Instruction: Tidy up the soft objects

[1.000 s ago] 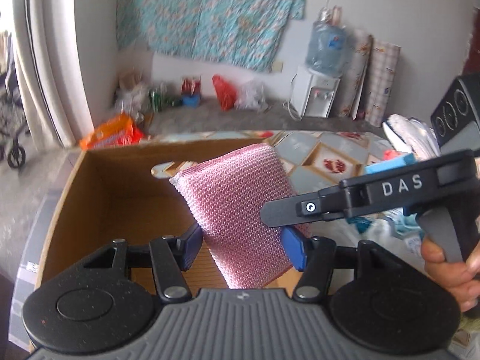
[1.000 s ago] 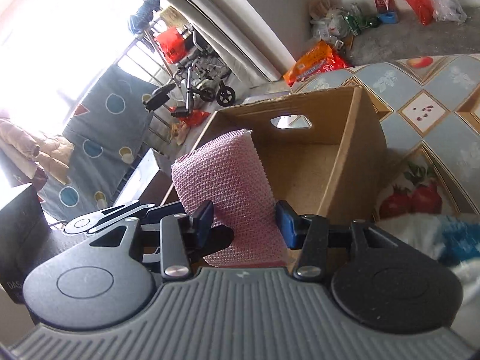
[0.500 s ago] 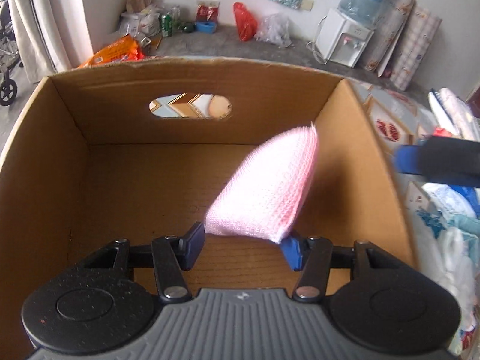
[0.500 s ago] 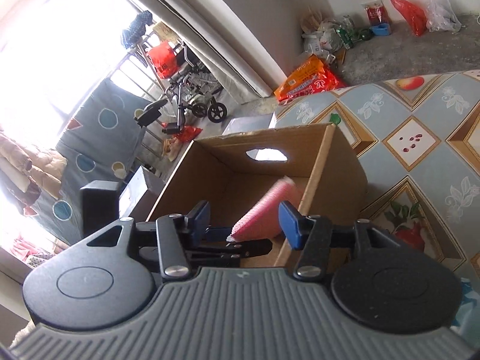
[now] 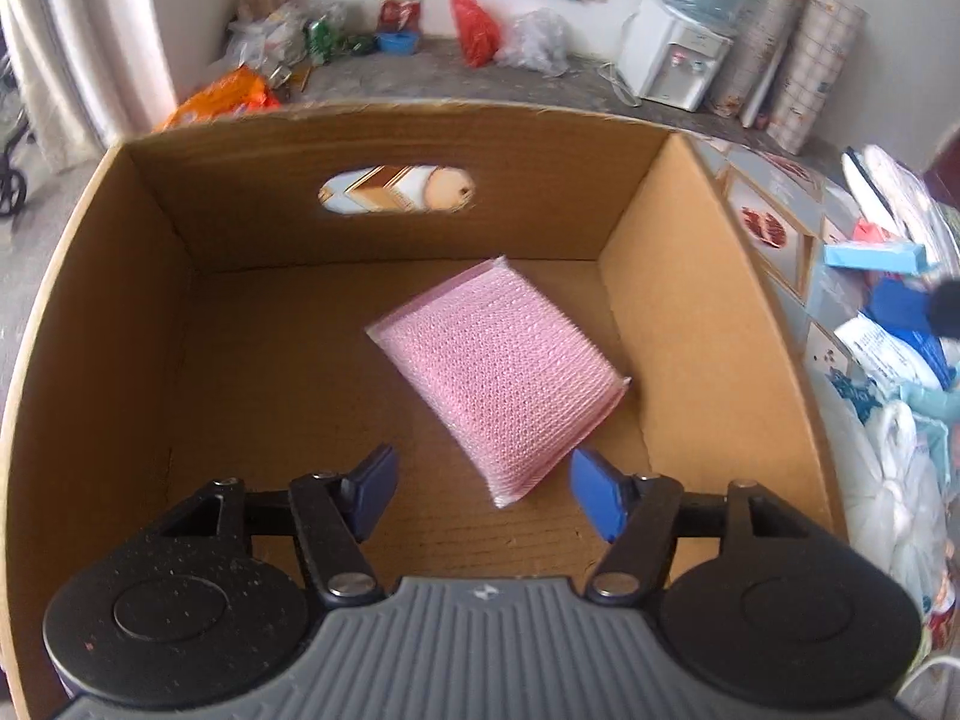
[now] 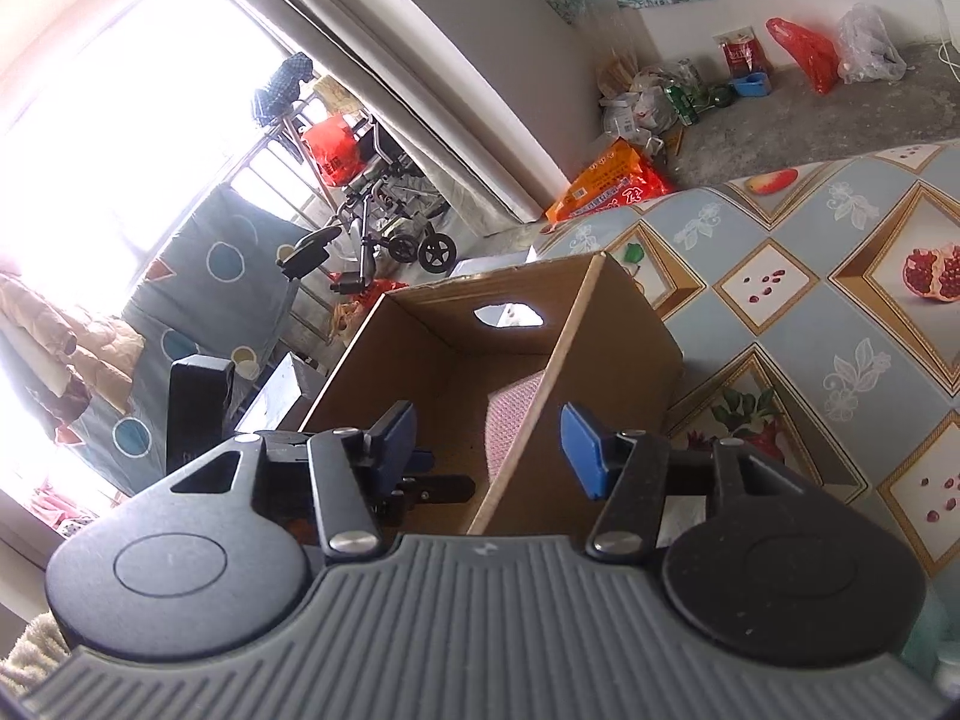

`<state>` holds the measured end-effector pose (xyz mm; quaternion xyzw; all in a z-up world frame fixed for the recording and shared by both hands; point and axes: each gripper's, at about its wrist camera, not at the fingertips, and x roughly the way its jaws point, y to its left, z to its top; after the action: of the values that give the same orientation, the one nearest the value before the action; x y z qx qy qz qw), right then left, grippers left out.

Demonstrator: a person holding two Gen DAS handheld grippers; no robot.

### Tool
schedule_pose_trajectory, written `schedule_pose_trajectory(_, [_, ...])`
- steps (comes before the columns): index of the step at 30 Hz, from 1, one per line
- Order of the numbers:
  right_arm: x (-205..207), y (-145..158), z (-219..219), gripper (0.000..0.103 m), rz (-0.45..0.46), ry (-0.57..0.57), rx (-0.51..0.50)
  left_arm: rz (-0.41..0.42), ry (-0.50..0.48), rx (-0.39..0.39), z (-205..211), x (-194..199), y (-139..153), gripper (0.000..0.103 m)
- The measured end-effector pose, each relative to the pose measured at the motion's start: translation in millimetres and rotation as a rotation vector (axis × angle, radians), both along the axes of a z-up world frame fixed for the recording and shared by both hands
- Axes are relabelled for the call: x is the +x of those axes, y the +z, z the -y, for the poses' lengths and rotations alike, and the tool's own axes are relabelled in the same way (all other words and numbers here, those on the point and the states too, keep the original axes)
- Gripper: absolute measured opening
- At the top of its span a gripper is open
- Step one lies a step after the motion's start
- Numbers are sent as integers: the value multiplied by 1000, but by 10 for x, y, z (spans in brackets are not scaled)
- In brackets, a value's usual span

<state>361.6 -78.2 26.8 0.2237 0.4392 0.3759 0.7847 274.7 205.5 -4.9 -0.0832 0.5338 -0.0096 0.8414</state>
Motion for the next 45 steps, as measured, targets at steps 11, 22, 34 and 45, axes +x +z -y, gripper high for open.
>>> schedule_pose_trajectory(11, [-270,9,190,56,19,25,41,-132,269,-171,-174,570,-408,73])
schedule_pose_trajectory(22, [-338,-29,375,57,38,-9,13,-58,137,-87,114,804,-434,77])
schedule_pose_trajectory(34, [-359,-93,303,58,24,2,-1,60,-281,215,499,723,-275,71])
schedule_pose_trajectory(45, [-361,-182,336,62,6,-1,-14,76,-199,118,312,698,-186,74])
